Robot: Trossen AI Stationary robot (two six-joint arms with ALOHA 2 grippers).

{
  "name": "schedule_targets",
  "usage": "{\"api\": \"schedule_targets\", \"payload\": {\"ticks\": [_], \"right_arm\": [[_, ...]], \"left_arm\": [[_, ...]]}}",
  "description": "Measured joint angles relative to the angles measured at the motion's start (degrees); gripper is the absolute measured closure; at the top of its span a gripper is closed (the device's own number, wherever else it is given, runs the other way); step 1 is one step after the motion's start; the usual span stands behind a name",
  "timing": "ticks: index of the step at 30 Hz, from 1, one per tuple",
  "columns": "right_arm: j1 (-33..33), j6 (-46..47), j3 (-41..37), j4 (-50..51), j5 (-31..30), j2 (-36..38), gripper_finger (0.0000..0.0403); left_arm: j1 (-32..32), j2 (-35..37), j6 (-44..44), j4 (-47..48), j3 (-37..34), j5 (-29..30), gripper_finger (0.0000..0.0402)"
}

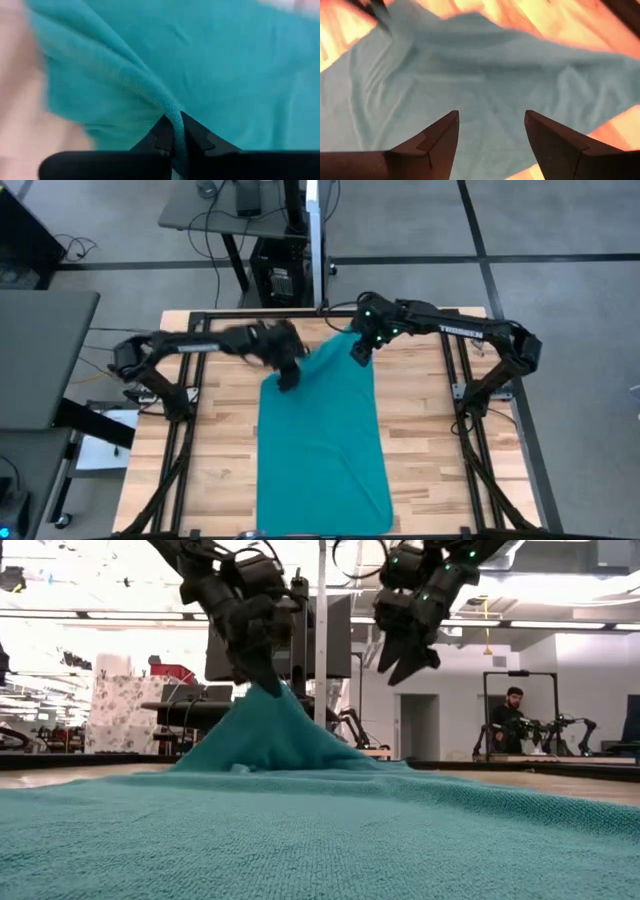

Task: Roll towel
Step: Fold the blue towel in half

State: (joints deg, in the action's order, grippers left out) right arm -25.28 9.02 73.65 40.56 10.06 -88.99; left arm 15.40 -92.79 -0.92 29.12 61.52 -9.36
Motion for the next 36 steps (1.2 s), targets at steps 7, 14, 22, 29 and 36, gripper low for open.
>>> {"api": "schedule_targets", "payload": {"ticks": [7,14,22,29,36], "right_arm": [[0.45,-3.79,0.0,3.92,0.13,1.46,0.0184],[0.49,-7.41,0.0,7.99,0.29,1.44,0.0184],[0.51,-7.12,0.0,6.92,0.34,1.24,0.0184],[0.49,-4.53,0.0,5.72,0.33,0.85,0.0184],[0.49,-2.66,0.0,4.64,0.33,0.85,0.0184]], "left_arm": [[-9.25,-8.01,2.62,0.26,2.67,2.86,0.0355],[-8.41,-4.79,4.9,14.28,13.46,9.83,0.0273],[5.98,-2.3,11.29,14.35,13.67,4.93,0.0236],[12.33,-8.38,8.69,3.95,8.22,1.67,0.0233],[12.43,-15.93,5.04,0.46,7.21,-4.62,0.0233]]}}
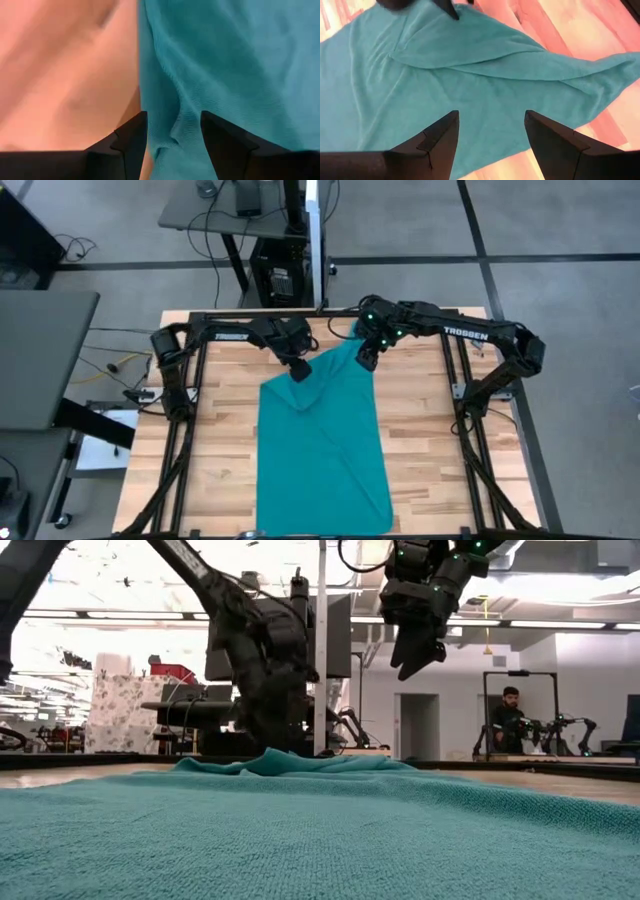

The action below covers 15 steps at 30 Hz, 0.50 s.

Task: Roll towel
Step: Fold the blue towel in half

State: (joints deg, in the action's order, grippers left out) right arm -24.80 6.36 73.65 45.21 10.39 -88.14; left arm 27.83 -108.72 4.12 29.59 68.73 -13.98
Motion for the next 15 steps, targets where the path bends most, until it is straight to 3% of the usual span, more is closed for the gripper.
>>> {"api": "schedule_targets", "payload": {"ticks": [4,15], "right_arm": [[0.0,0.21,0.0,-0.04,0.0,0.0,0.0184],[0.0,0.23,0.0,-0.42,0.0,0.0,0.0184]], "left_arm": [[0.05,-0.66,-0.36,-0.81,0.0,-3.85,0.0233],[-0.03,1.44,-1.44,0.74,0.04,-3.39,0.0233]]}}
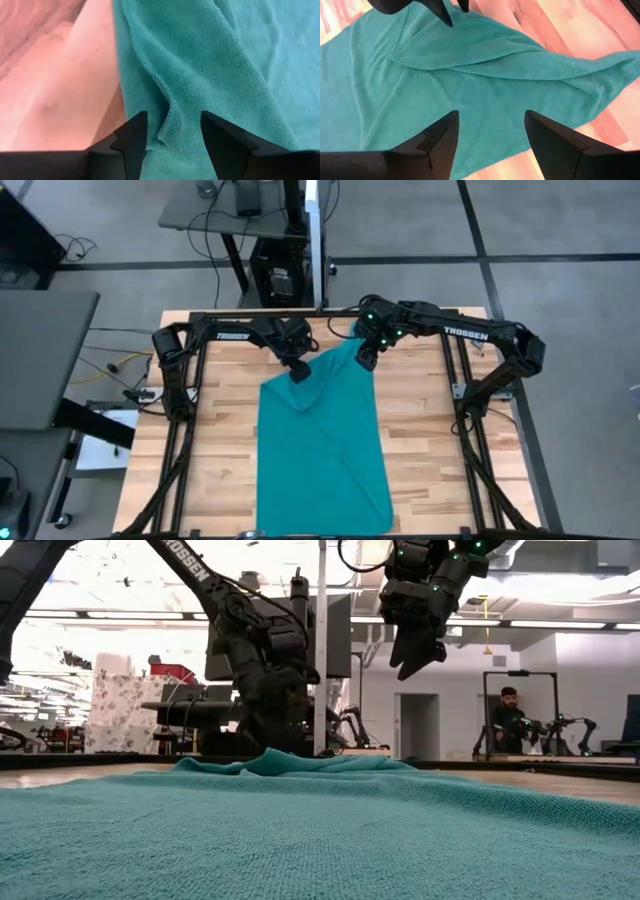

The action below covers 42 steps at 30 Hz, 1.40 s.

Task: Roll towel
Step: Fold the blue towel in half

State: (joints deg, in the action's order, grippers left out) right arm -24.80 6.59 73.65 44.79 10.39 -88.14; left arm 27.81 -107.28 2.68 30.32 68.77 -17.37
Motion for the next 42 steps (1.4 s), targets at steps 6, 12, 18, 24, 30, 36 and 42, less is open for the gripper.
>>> {"api": "schedule_targets", "payload": {"ticks": [6,12,18,24,30,36,42], "right_arm": [[0.0,-0.11,0.0,-0.23,-0.01,0.0,0.0184],[0.0,-0.5,0.0,-0.23,-0.02,0.0,0.0184],[0.02,-0.5,0.0,0.03,-0.02,0.0,0.0184],[3.07,-0.11,0.0,0.07,-0.1,-2.83,0.0184],[7.66,3.15,-0.02,-0.61,-1.41,-10.71,0.0184],[10.04,6.61,-0.02,-1.04,-1.62,-17.4,0.0184],[11.6,10.02,-0.04,-1.41,-1.62,-19.19,0.0184]], "left_arm": [[-0.45,0.08,-0.09,-0.15,0.04,0.09,0.0233],[-0.73,-0.55,-1.34,-0.13,0.07,0.47,0.0276],[-0.36,0.52,-0.47,0.49,0.43,0.93,0.0391],[2.03,5.71,-2.43,4.23,2.84,1.93,0.04],[6.8,9.63,-5.92,12.15,2.86,7.27,0.0401],[13.21,11.68,-10.17,12.51,2.86,16.17,0.0401],[19.52,11.66,-12.77,8.52,2.86,21.95,0.0401]]}}
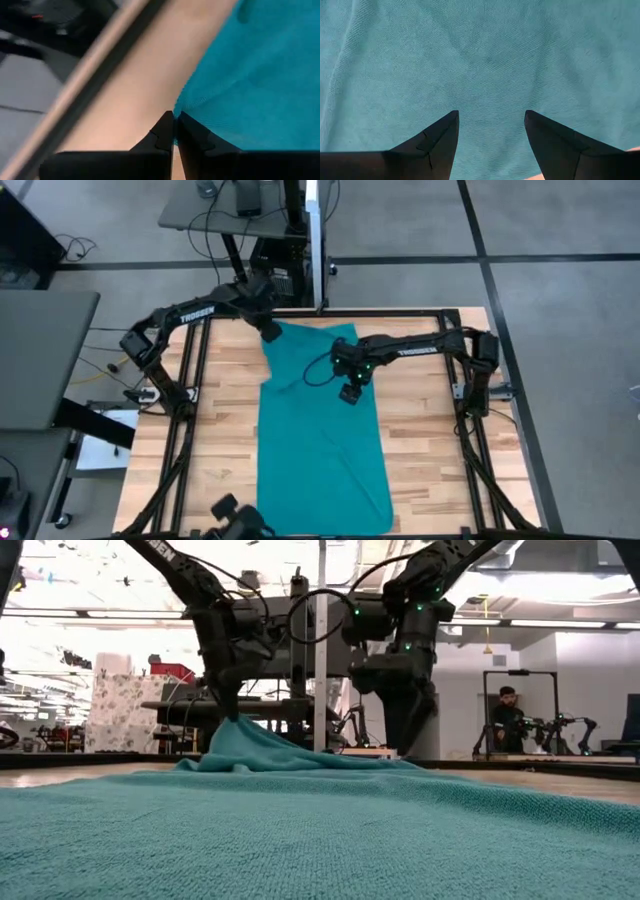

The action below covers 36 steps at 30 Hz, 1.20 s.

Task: Roll towel
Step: Fold the blue towel in half

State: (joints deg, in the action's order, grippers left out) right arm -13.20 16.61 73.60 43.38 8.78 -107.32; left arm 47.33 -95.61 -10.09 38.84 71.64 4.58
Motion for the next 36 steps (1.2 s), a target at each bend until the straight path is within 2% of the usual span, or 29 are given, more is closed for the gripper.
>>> {"api": "schedule_targets", "payload": {"ticks": [9,13,18,22,26,30,36], "right_arm": [[-0.08,3.94,0.0,-0.58,-0.09,0.37,0.0184],[-1.36,4.36,0.0,-0.42,-1.45,0.87,0.0184],[-7.46,4.41,0.56,-1.87,-5.23,5.49,0.0184],[-15.33,4.47,0.57,-9.67,-7.23,6.69,0.0184],[-22.63,4.19,0.62,-17.61,-1.92,2.59,0.0191],[-25.87,6.02,0.59,-22.5,5.17,-2.55,0.0206],[-27.02,3.57,4.11,-23.47,6.35,-7.5,0.0224]], "left_arm": [[4.09,-0.02,-8.71,-12.42,0.0,2.62,0.0401],[4.44,-0.02,-11.42,-12.0,0.0,2.52,0.0393],[4.44,-0.07,-10.22,-7.6,-0.02,-0.96,0.0347],[4.33,-0.07,-8.73,-7.2,-0.02,-1.79,0.0316],[4.25,-0.07,-6.28,-6.94,-0.02,-1.81,0.0309],[3.86,-0.07,-4.12,-5.93,-0.01,-1.86,0.0309],[3.04,-0.07,-2.23,-3.37,-0.02,-1.9,0.0308]]}}
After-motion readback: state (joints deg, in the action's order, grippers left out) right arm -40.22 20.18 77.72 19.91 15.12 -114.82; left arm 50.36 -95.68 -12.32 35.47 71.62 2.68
